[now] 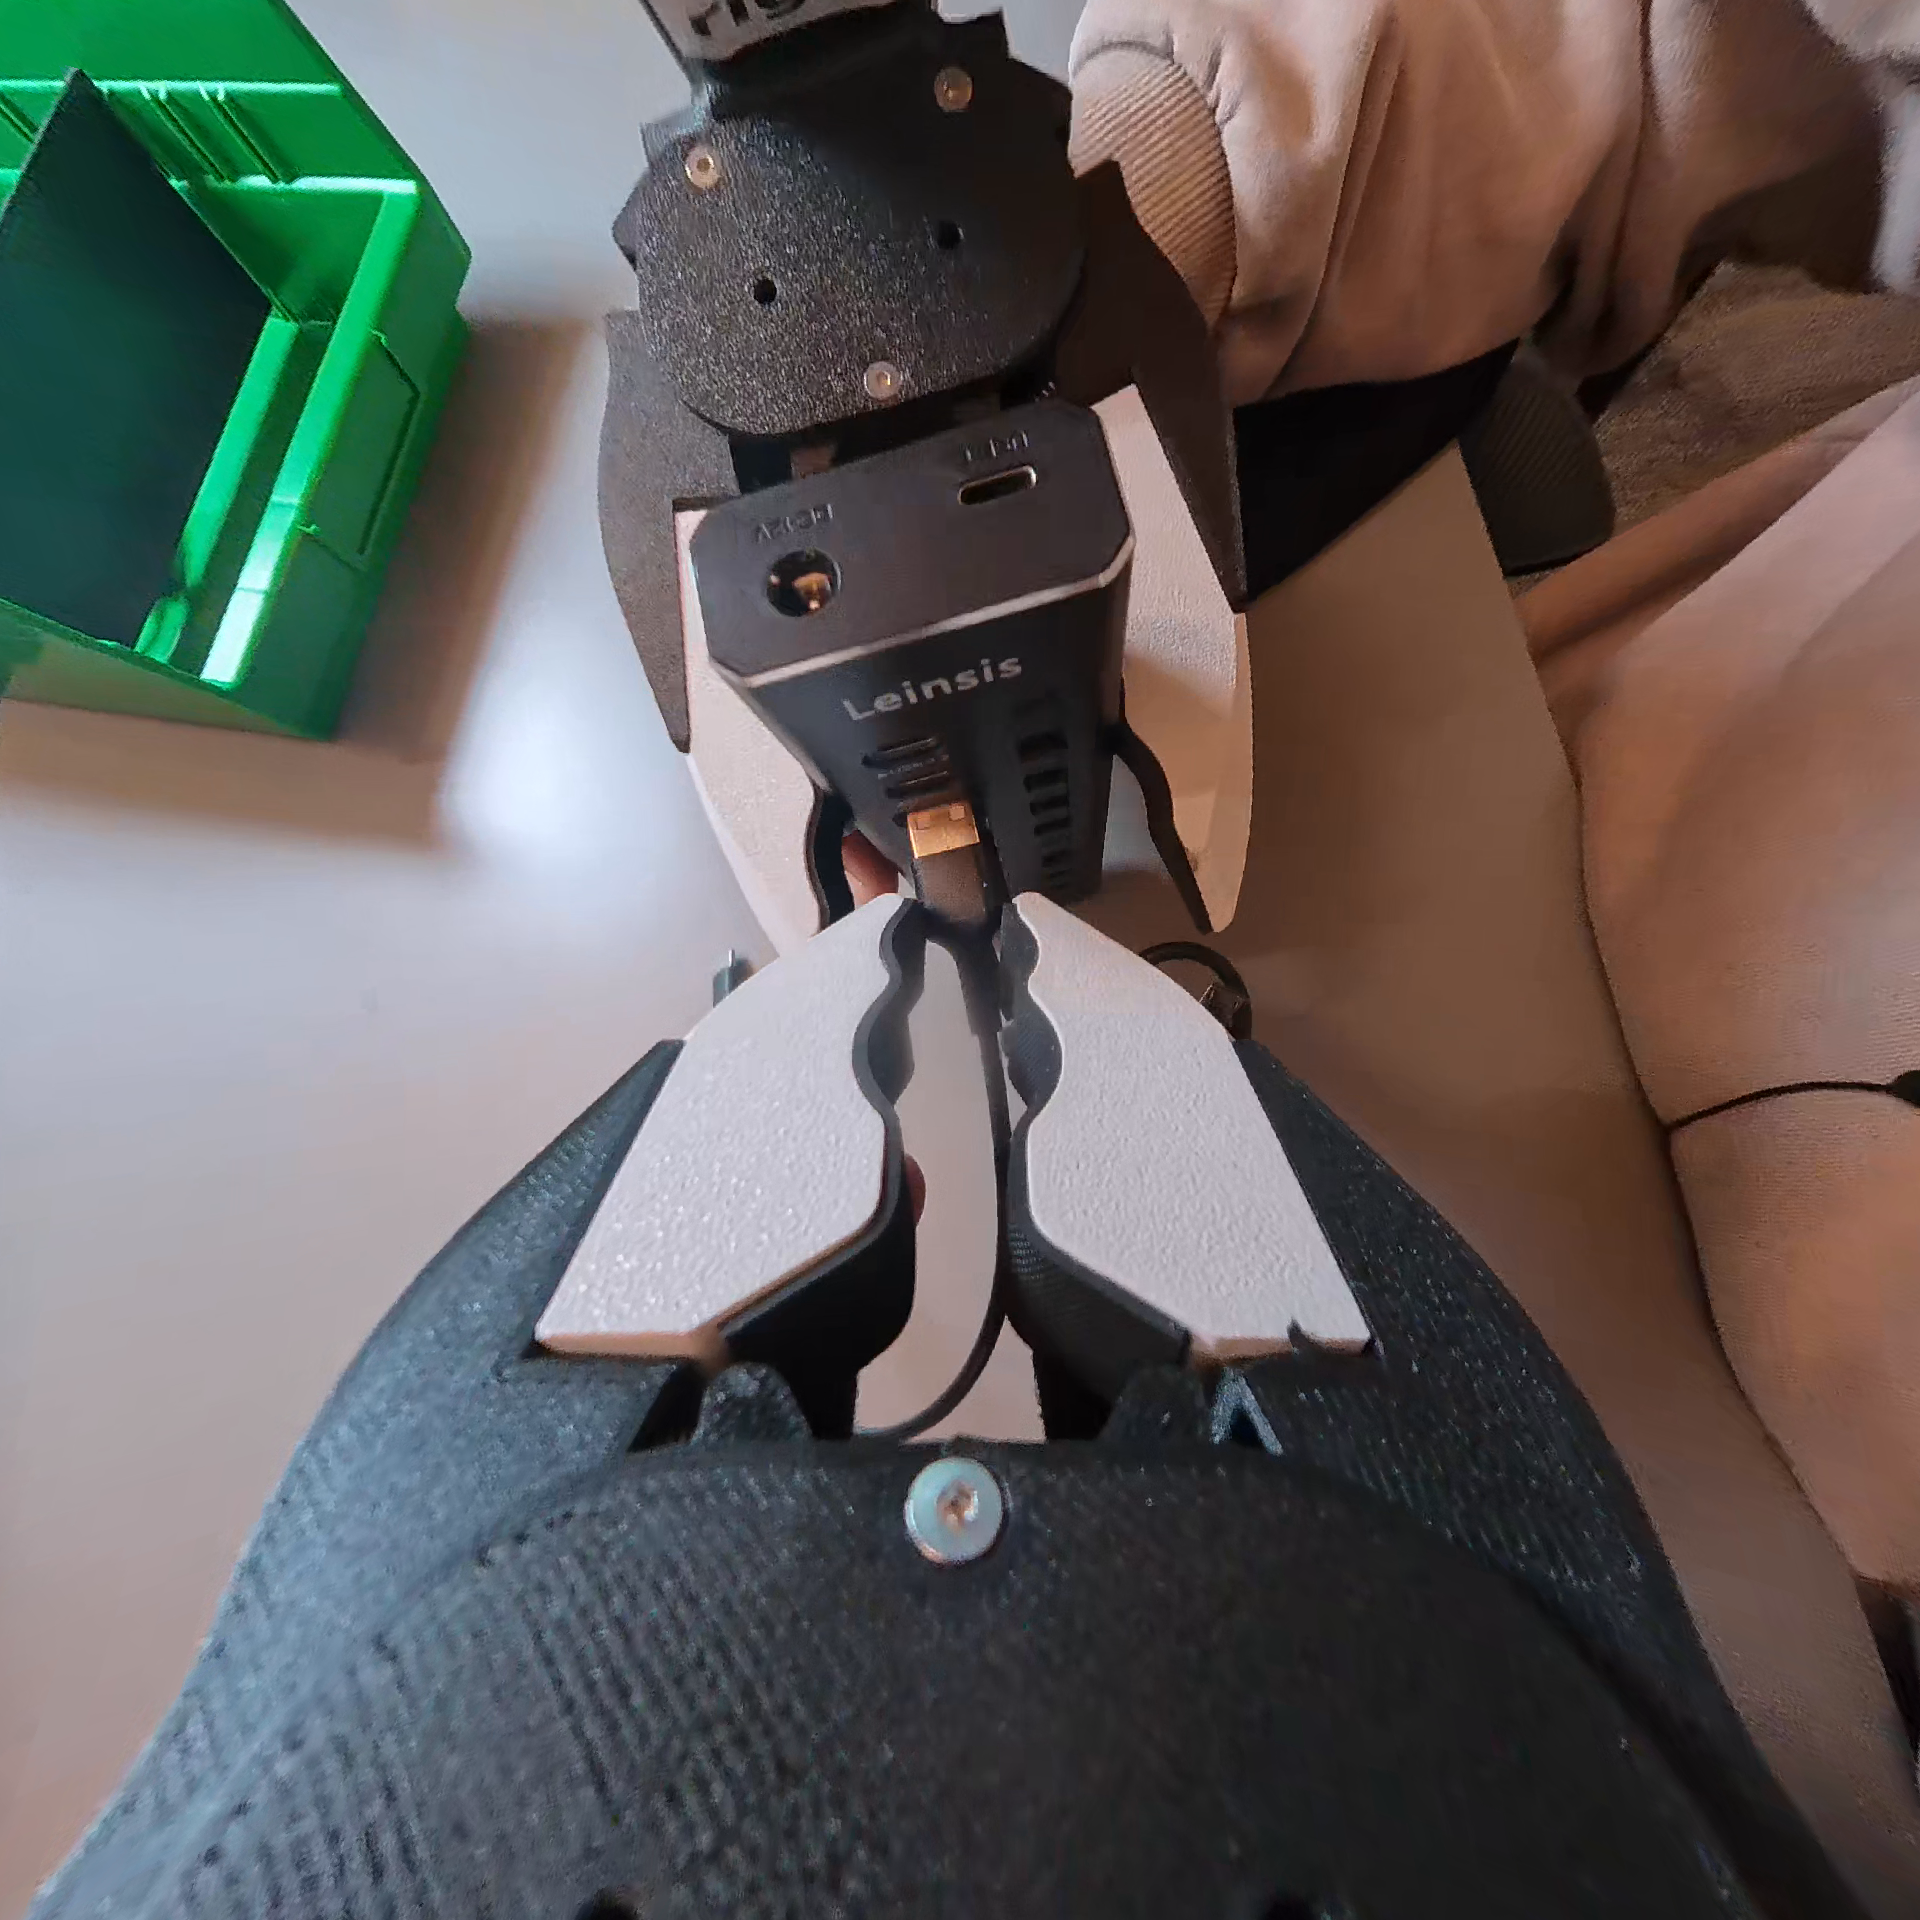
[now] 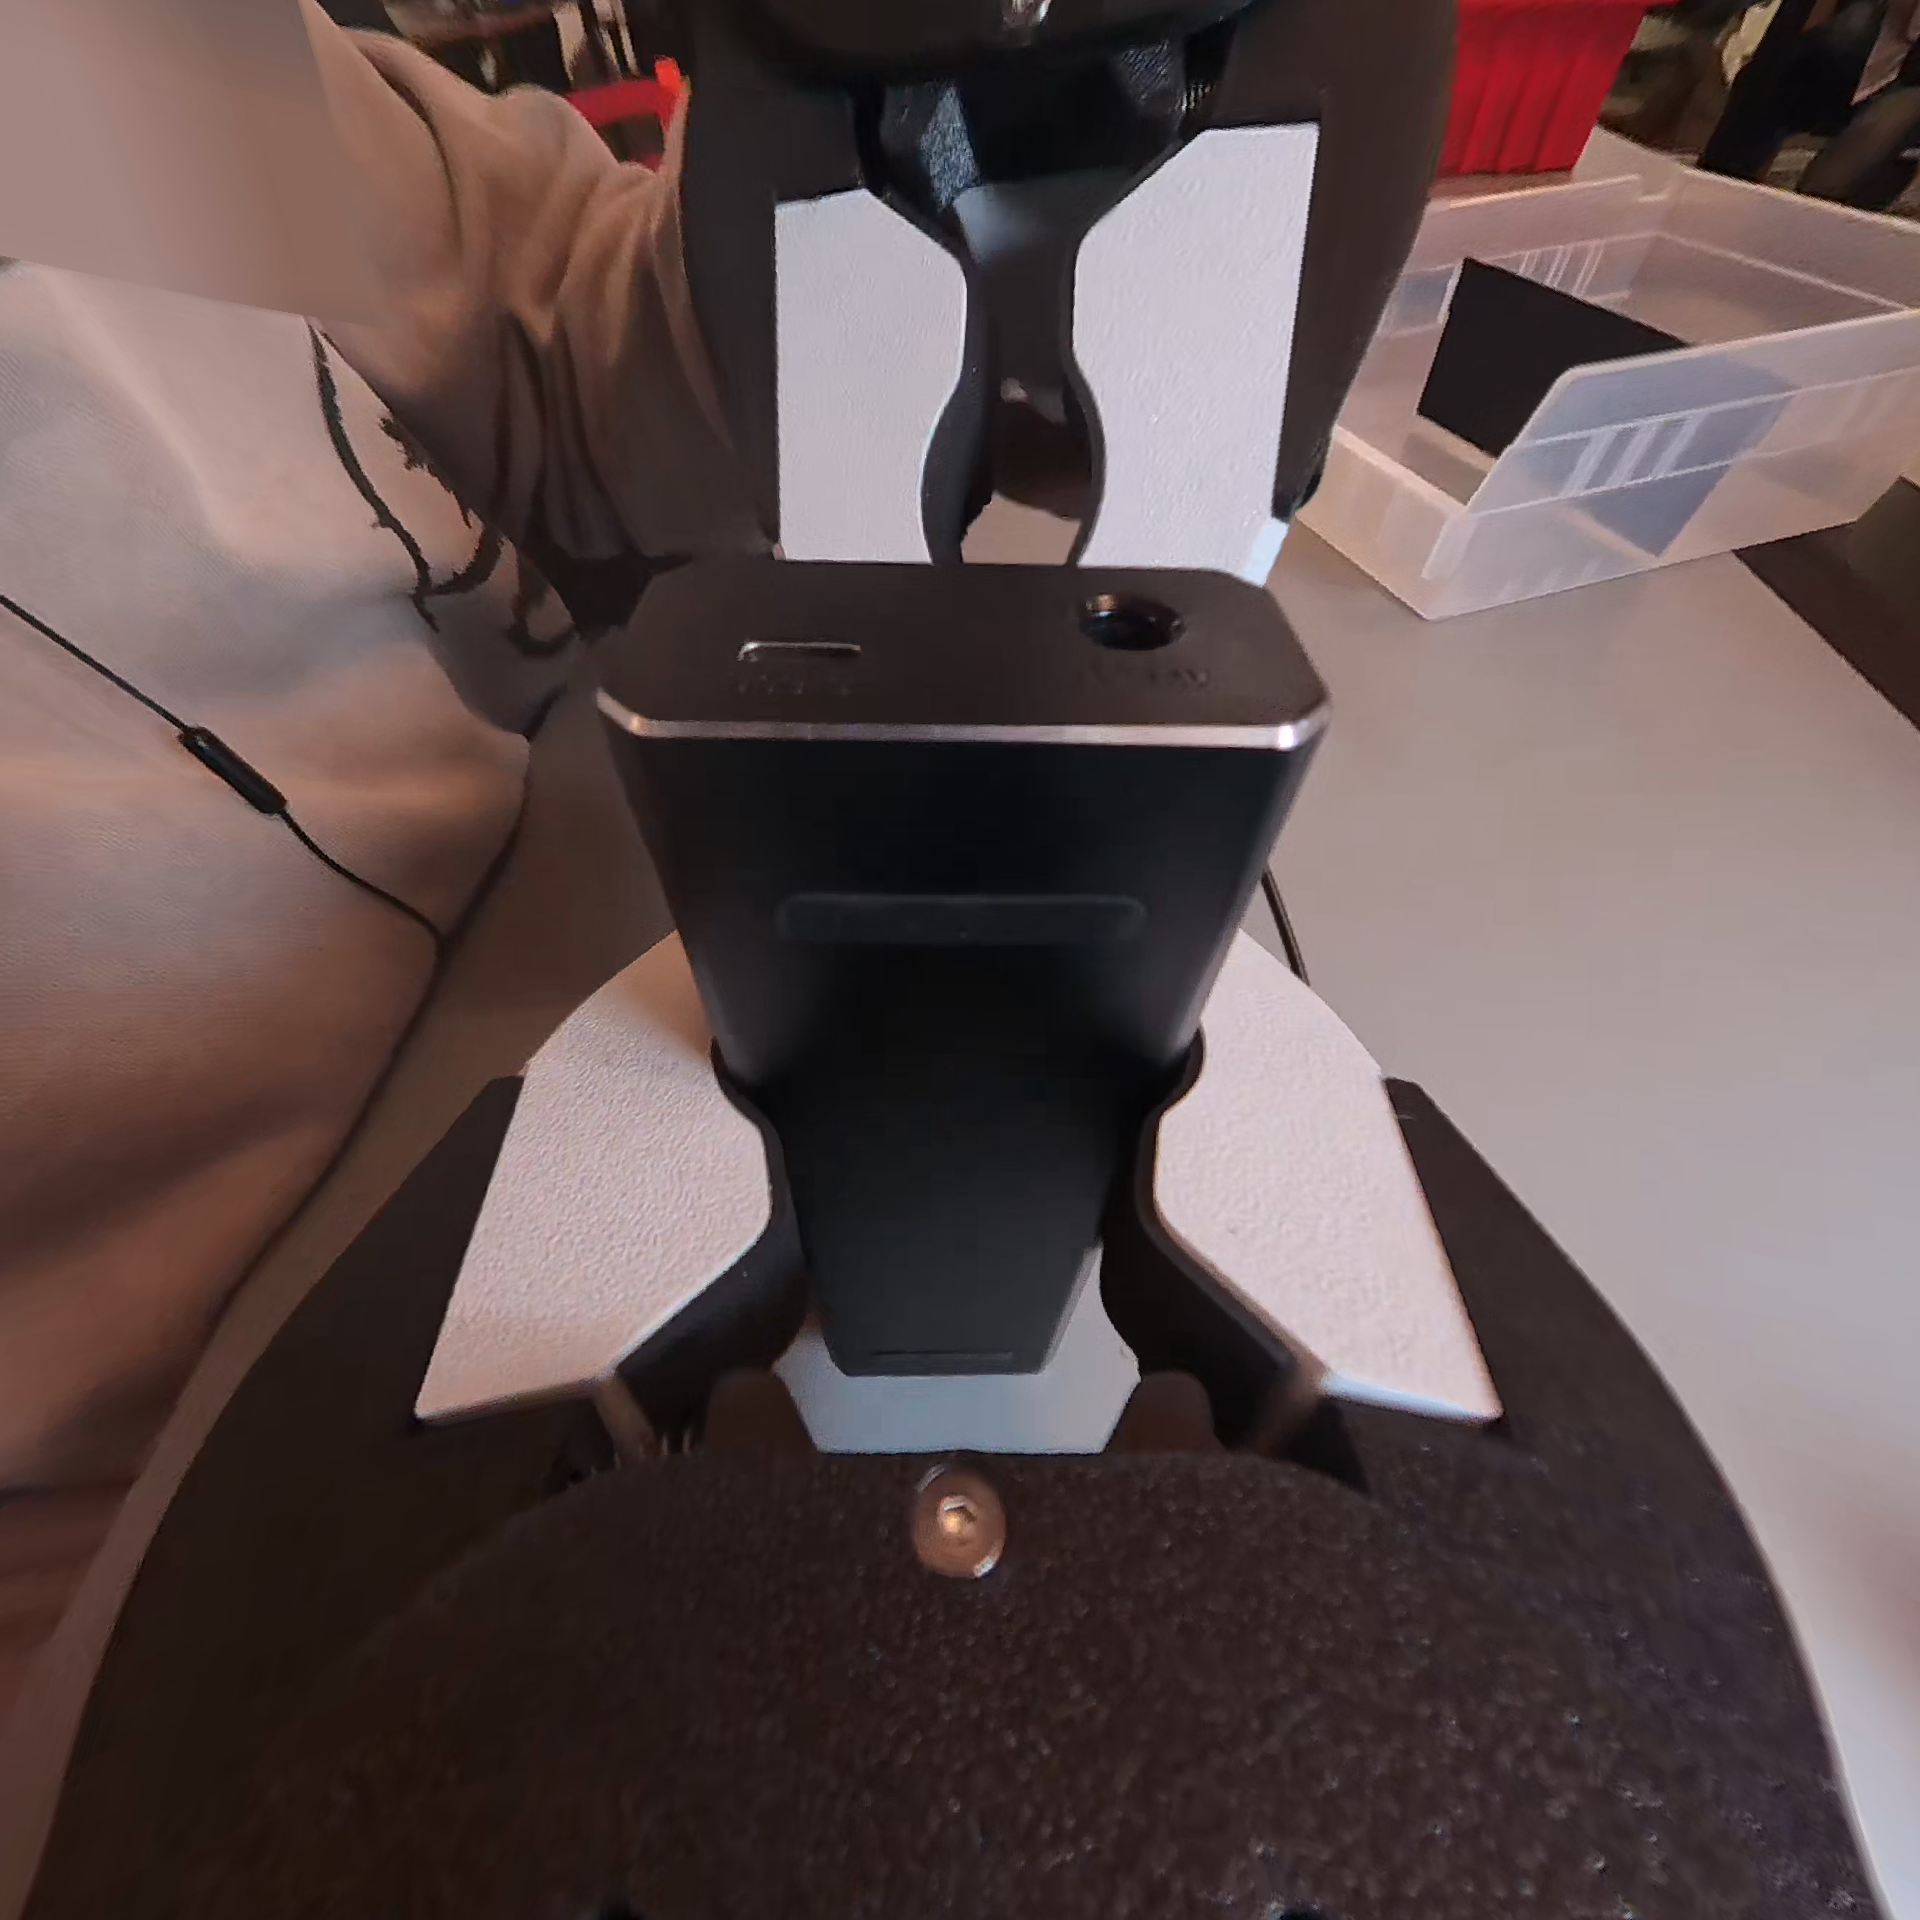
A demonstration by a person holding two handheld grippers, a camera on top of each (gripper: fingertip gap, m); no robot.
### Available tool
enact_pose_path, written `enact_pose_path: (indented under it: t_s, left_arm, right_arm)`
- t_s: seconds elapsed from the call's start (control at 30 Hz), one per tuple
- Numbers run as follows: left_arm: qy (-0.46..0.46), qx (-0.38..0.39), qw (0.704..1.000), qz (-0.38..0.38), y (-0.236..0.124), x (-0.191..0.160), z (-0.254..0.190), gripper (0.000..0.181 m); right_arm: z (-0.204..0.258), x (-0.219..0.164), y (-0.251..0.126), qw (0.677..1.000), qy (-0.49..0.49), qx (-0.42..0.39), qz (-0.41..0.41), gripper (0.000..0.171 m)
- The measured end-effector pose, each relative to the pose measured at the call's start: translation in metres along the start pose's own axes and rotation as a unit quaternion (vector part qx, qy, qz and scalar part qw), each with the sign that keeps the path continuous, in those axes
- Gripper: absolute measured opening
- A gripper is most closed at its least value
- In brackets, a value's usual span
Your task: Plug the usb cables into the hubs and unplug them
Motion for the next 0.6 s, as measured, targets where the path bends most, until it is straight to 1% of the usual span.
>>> enact_pose_path:
  t_s: [0.07, 0.23, 0.47, 0.6]
  left_arm:
    - [0.014, 0.003, 1.000, 0.017, 0.0015, -0.0004, -0.0022, 0.014]
    - [0.001, 0.004, 1.000, -0.015, -0.0043, 0.0014, -0.0023, 0.014]
    - [-0.011, -0.006, 1.000, -0.008, -0.0021, -0.0029, -0.0032, 0.014]
    - [-0.013, -0.006, 1.000, -0.019, -0.0041, -0.0016, -0.0045, 0.014]
  right_arm:
    - [0.0011, 0.0006, 0.0029, 1.000, -0.008, -0.001, 0.021, 0.071]
    - [0.0030, 0.0075, 0.0027, 1.000, -0.012, -0.002, 0.010, 0.071]
    - [0.0054, 0.0049, 0.0084, 0.999, -0.032, -0.005, 0.037, 0.071]
    - [0.0062, 0.0063, 0.0086, 0.999, -0.034, -0.001, 0.031, 0.071]
Point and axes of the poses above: each gripper's, where its closed fingertips meet, y out along the fingers, x out of its top, z = x × y across the jaws, the point moved 10 cm from there along -y, back along the fingers, and after that the axes turned 13 degrees about -z, right-handed, at the moved point
